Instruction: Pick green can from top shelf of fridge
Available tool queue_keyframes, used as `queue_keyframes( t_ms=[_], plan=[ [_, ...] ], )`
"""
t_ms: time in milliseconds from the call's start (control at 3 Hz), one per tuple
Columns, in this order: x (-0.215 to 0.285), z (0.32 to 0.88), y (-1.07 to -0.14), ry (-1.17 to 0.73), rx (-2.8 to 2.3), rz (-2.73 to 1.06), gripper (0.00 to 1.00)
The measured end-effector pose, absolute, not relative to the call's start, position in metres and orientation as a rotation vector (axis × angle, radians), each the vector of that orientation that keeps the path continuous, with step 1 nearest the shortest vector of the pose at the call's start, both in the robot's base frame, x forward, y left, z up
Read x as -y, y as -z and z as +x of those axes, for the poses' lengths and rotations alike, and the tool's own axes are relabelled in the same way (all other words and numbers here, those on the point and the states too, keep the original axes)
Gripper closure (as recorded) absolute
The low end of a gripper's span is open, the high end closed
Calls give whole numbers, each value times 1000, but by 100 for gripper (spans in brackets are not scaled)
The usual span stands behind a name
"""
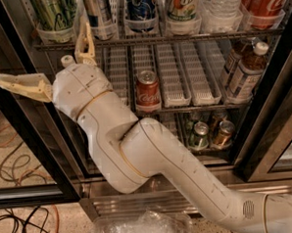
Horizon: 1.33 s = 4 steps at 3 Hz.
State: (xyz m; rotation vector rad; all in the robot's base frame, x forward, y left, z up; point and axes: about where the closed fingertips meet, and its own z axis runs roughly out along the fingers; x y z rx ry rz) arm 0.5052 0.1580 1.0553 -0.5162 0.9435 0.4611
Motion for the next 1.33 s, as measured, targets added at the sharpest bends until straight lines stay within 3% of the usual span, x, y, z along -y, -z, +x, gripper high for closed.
queue_keyframes(
  t_ms=[333, 1000, 1333],
  plan=[
    [-158, 505, -1055, -461, -943, -516, 0],
    [-158, 505, -1055, -461, -943, -516, 37],
    [-158, 505, -1055, -461, -943, -516, 29]
  ],
)
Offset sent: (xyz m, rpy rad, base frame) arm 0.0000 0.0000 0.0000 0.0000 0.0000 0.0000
